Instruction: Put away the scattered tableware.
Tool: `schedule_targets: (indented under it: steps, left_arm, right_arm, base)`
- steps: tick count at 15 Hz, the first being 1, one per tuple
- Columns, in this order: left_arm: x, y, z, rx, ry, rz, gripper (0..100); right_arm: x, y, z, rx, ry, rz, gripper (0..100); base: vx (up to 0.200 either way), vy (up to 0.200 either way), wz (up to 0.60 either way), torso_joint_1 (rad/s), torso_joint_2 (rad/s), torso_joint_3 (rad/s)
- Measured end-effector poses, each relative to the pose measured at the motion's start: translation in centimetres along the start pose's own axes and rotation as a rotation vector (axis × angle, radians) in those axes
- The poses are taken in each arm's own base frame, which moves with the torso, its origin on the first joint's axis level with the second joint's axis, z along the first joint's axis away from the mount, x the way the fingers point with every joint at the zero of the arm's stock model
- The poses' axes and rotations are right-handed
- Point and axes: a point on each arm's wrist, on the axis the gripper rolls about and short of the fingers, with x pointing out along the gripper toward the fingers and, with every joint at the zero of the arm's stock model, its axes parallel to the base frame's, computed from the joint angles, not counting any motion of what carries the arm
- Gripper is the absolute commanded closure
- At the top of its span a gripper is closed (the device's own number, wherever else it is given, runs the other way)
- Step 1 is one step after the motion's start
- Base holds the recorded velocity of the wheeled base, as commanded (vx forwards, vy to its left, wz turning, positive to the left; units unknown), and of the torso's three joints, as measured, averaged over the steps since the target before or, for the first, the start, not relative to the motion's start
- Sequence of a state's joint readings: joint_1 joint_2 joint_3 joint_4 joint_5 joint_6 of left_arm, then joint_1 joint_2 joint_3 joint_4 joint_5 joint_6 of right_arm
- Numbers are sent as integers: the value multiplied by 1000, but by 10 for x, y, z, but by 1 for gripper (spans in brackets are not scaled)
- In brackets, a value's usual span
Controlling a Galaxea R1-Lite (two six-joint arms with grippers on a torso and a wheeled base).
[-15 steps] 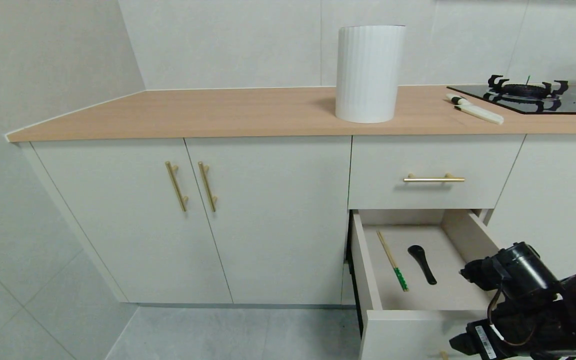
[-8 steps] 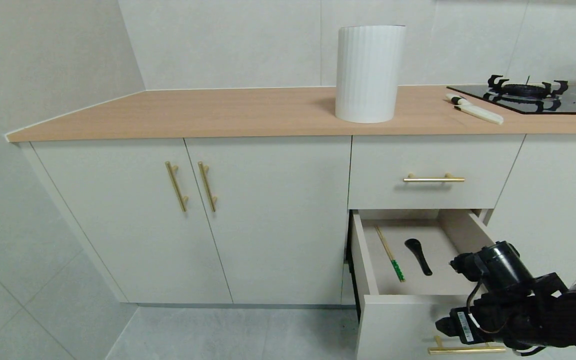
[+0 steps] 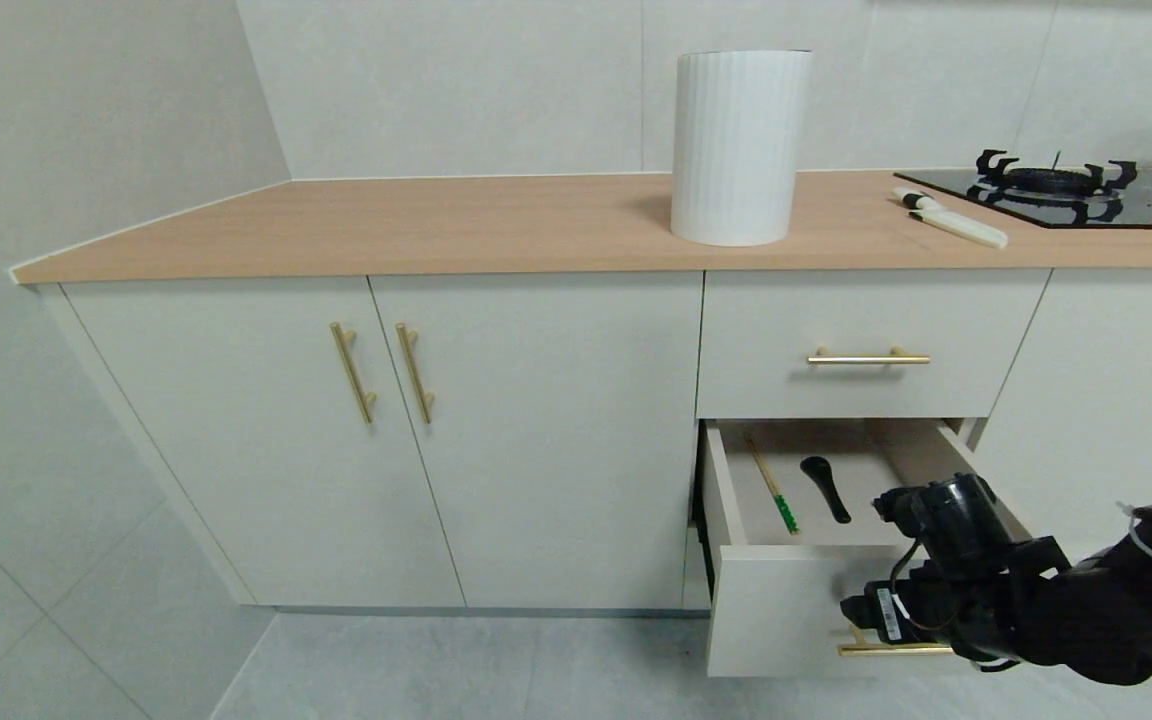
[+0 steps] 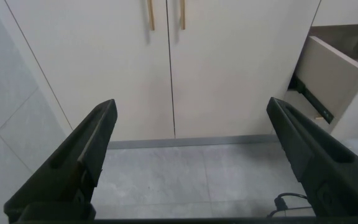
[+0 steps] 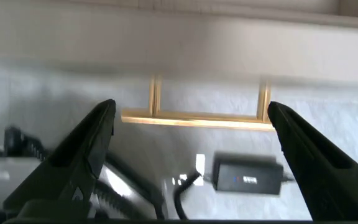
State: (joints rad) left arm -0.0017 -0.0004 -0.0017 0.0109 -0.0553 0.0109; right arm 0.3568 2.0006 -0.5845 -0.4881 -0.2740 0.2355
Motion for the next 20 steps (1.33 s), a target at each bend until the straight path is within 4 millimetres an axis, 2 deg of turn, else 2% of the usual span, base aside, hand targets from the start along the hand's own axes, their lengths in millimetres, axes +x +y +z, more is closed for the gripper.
schedule_targets:
  steps: [2, 4, 8, 13, 17, 20]
  left_arm:
    - [0, 0, 0, 0, 0, 0, 0]
    - [0, 0, 0, 0, 0, 0, 0]
    - [0, 0, 0, 0, 0, 0, 0]
    - [0, 0, 0, 0, 0, 0, 0]
    - [0, 0, 0, 0, 0, 0, 0]
    - [0, 0, 0, 0, 0, 0, 0]
  right_arm:
    - [9, -1, 3, 19, -30, -2, 0]
    - [22, -1, 14, 55, -132, 11, 0]
    - [44, -7, 14, 93, -182, -4, 0]
    - [59, -7, 23, 92, -261, -1, 0]
    - [72, -6, 44, 51, -325, -3, 0]
    - [79, -5, 48, 62, -355, 0, 0]
  base:
    - [0, 0, 0, 0, 0, 0]
    - [0, 0, 0, 0, 0, 0]
    - [0, 0, 0, 0, 0, 0]
    - [0, 0, 0, 0, 0, 0]
    - [0, 0, 0, 0, 0, 0]
    - [0, 0, 0, 0, 0, 0]
